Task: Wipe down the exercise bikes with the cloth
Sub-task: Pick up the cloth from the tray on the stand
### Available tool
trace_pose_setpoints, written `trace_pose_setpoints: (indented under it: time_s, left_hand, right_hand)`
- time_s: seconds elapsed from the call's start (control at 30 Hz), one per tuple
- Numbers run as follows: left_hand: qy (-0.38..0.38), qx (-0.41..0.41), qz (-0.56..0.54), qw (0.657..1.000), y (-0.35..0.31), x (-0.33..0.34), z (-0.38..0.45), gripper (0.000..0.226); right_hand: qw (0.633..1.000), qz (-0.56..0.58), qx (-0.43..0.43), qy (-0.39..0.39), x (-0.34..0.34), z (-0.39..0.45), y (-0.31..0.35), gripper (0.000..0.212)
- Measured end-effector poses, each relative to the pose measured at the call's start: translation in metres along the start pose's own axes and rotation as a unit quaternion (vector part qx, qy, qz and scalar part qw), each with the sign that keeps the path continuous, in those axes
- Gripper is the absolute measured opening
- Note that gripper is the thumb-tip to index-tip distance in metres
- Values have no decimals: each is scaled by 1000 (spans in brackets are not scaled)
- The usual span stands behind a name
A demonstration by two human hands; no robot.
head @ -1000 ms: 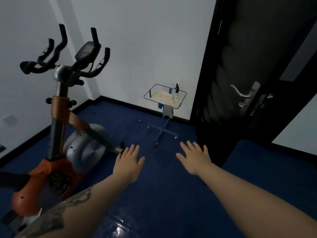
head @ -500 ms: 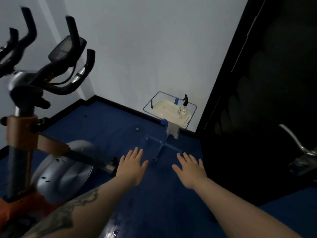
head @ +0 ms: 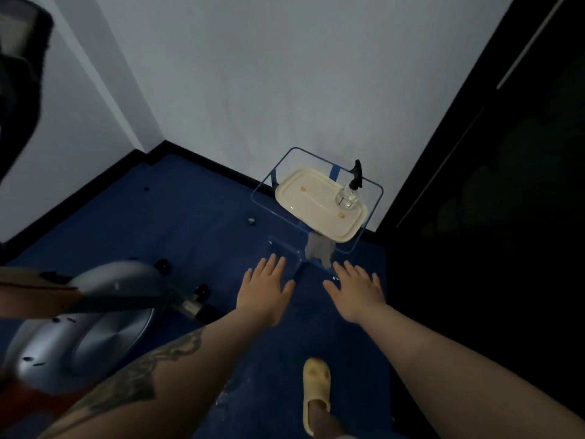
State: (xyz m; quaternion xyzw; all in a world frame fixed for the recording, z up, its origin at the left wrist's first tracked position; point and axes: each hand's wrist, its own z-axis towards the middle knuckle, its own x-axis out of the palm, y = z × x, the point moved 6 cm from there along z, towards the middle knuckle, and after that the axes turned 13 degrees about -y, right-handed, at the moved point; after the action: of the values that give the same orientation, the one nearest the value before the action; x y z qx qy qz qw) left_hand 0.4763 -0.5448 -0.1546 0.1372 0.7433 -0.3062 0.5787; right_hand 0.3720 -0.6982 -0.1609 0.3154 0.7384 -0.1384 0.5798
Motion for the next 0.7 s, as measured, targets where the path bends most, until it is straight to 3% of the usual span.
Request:
trace_pose_setpoints:
  time_s: [0.27, 0.57, 0.7]
  left_hand:
    - [34, 13, -4, 999, -9, 44, 99, 59]
    - [30, -2, -9, 1000, 14, 109, 158, 59]
    - [12, -12, -24, 1000, 21, 128, 168, 59]
  right_hand:
    - [999, -27, -24, 27, 17, 109, -12, 62]
    - [1000, 16, -9, -2, 64, 191, -2, 65]
    - [998, 34, -3, -59, 83, 207, -4, 46]
